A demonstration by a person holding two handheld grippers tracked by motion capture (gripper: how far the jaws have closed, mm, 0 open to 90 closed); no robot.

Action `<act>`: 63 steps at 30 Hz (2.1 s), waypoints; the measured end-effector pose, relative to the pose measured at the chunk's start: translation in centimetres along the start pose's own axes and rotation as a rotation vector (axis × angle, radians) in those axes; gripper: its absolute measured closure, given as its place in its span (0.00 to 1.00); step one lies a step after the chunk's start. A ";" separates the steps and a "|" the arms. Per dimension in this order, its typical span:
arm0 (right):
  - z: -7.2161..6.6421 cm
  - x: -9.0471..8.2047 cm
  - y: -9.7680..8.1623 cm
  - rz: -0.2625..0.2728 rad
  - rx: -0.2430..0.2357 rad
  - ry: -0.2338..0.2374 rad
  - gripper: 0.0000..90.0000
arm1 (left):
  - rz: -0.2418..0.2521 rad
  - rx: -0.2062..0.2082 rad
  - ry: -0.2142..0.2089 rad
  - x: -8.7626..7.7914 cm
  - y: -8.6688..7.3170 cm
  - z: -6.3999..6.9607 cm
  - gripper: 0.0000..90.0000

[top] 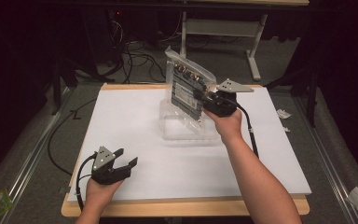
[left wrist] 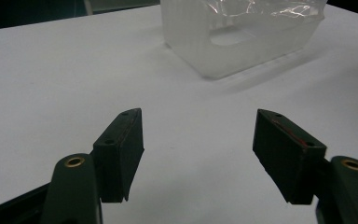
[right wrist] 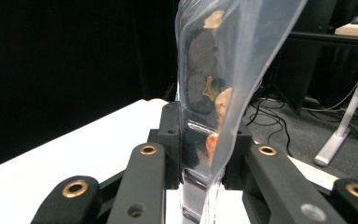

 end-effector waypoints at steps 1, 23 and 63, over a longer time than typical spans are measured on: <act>0.0 0.1 -0.1 -0.003 -0.004 -0.001 0.84 | 0.000 0.000 0.000 0.0 0.0 0.0 0.38; 0.1 2.9 -1.8 -0.093 -0.063 -0.020 0.84 | 0.006 -0.006 0.001 -0.1 0.0 -0.1 0.38; 1.7 2.4 -6.9 -0.055 0.061 -0.006 0.84 | -0.008 -0.001 -0.011 0.2 -0.1 0.1 0.38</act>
Point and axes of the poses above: each handheld gripper's, and its own axes: x roughly forward along the jaws, y roughly out of its top, z roughly to its right, the point moved 5 cm from there along x, roughly forward along the jaws, and after that the axes turned 2 degrees about x, right-handed, at the moved point
